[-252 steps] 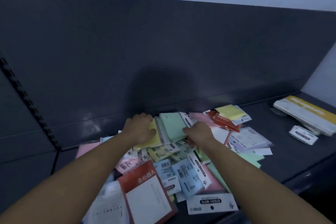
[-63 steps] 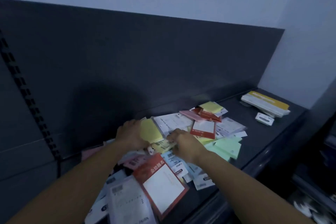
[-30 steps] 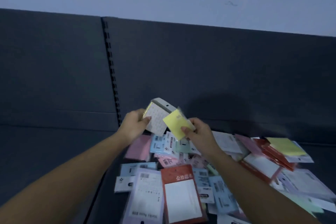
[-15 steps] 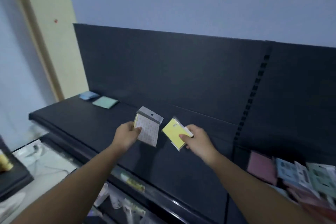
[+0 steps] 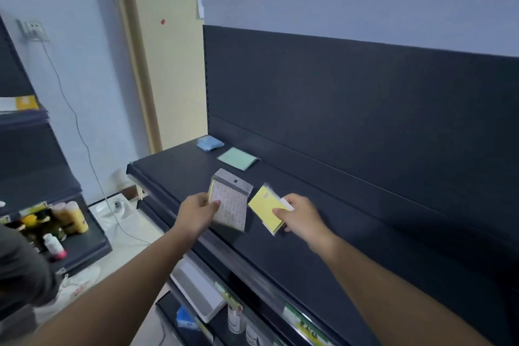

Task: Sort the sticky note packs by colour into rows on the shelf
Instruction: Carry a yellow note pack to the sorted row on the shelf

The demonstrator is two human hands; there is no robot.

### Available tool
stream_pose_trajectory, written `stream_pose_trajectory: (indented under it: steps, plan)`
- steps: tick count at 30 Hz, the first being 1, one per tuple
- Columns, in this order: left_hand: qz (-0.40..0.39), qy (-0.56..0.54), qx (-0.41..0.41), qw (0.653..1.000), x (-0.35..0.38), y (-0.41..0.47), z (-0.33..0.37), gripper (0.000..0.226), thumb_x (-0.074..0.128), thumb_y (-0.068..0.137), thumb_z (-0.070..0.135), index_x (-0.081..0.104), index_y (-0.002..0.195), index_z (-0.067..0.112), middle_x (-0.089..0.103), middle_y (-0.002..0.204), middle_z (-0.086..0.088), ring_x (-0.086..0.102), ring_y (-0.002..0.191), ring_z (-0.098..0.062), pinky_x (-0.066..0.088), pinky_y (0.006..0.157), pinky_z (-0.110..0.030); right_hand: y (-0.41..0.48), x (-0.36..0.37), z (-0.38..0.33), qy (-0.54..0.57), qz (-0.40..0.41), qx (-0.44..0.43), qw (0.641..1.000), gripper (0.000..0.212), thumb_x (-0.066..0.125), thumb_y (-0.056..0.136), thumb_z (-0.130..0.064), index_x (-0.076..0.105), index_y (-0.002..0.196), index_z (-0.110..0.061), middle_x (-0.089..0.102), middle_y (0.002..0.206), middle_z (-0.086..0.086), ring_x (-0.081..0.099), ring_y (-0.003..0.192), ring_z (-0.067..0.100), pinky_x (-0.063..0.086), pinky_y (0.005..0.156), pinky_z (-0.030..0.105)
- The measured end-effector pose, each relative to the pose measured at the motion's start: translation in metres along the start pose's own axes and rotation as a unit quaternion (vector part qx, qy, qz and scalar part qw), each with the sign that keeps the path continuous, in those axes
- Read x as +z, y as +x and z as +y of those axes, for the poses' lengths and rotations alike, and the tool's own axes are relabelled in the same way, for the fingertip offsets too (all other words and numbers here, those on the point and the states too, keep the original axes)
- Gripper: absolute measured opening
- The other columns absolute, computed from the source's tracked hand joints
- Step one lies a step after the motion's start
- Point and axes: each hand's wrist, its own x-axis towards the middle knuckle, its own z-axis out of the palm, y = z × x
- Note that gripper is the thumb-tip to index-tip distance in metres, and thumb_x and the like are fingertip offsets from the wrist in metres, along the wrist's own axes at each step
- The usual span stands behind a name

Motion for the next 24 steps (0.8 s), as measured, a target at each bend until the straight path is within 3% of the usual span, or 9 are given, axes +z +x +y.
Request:
stream_pose_trajectory:
  steps: [4,7,11,14,16,20,24]
  plan:
    - [-0.011,0.096,0.044,0.994,0.006,0.046,0.004,0.025,0.051,0.093,0.018,0.062,0.088,-0.003,0.066,0.085,-0.016,0.061,0.082,-0.031,0.049,0.072,-0.039,0.051,0.005,-0.002,0.025,-0.002,0.006,1.0,0.006,0.057,0.088,-0.016,0.058,0.094,-0.014,0.067,0.097,0.006,0.063,0.082,0.02,0.054,0.073,0.037]
    - [-0.026,0.176,0.098,0.979,0.011,0.083,0.021,0.028,0.05,0.093,0.018,0.058,0.084,-0.007,0.056,0.071,-0.01,0.054,0.073,-0.029,0.037,0.06,-0.031,0.087,0.004,-0.004,0.051,0.002,0.023,0.998,0.007,0.057,0.089,-0.016,0.057,0.095,-0.014,0.066,0.1,0.006,0.061,0.082,0.018,0.051,0.064,0.028]
    - [-0.016,0.241,0.184,0.953,0.025,0.126,0.047,0.03,0.047,0.093,0.018,0.038,0.066,0.007,0.044,0.061,-0.004,0.045,0.065,-0.027,0.026,0.056,-0.034,0.126,-0.008,0.001,0.059,0.027,0.037,0.997,0.003,0.057,0.089,-0.015,0.056,0.092,-0.015,0.066,0.097,0.006,0.062,0.081,0.019,0.051,0.064,0.028]
    - [-0.026,0.312,0.236,0.92,0.04,0.15,0.051,0.02,0.043,0.093,0.018,0.042,0.074,0.011,0.052,0.071,-0.004,0.05,0.072,-0.028,0.029,0.057,-0.032,0.148,-0.02,0.006,0.07,0.054,0.06,0.994,0.003,0.057,0.089,-0.014,0.056,0.092,-0.014,0.065,0.095,0.006,0.061,0.081,0.018,0.05,0.062,0.026]
    - [-0.051,0.362,0.282,0.887,0.051,0.161,0.051,0.009,0.042,0.091,0.016,0.051,0.09,0.014,0.06,0.084,-0.005,0.057,0.082,-0.029,0.036,0.061,-0.033,0.16,-0.027,0.011,0.075,0.083,0.069,0.991,0.002,0.057,0.089,-0.014,0.057,0.09,-0.014,0.065,0.095,0.006,0.061,0.081,0.018,0.051,0.063,0.028]
    - [-0.103,0.42,0.419,0.798,0.073,0.19,0.039,0.036,0.045,0.086,0.01,0.051,0.121,0.021,0.067,0.096,-0.005,0.062,0.083,-0.028,0.039,0.063,-0.031,0.18,-0.036,0.014,0.043,0.165,0.06,0.984,0.006,0.06,0.086,-0.016,0.056,0.082,-0.019,0.063,0.085,0.0,0.06,0.08,0.018,0.052,0.074,0.038]
    - [-0.129,0.399,0.601,0.681,0.099,0.214,0.019,0.046,0.072,0.053,0.01,0.068,0.098,0.015,0.07,0.079,0.003,0.065,0.059,-0.017,0.048,0.048,-0.019,0.19,-0.025,0.011,-0.021,0.201,0.039,0.979,0.006,0.06,0.086,-0.016,0.059,0.091,-0.014,0.061,0.084,-0.001,0.056,0.077,0.014,0.042,0.064,0.026]
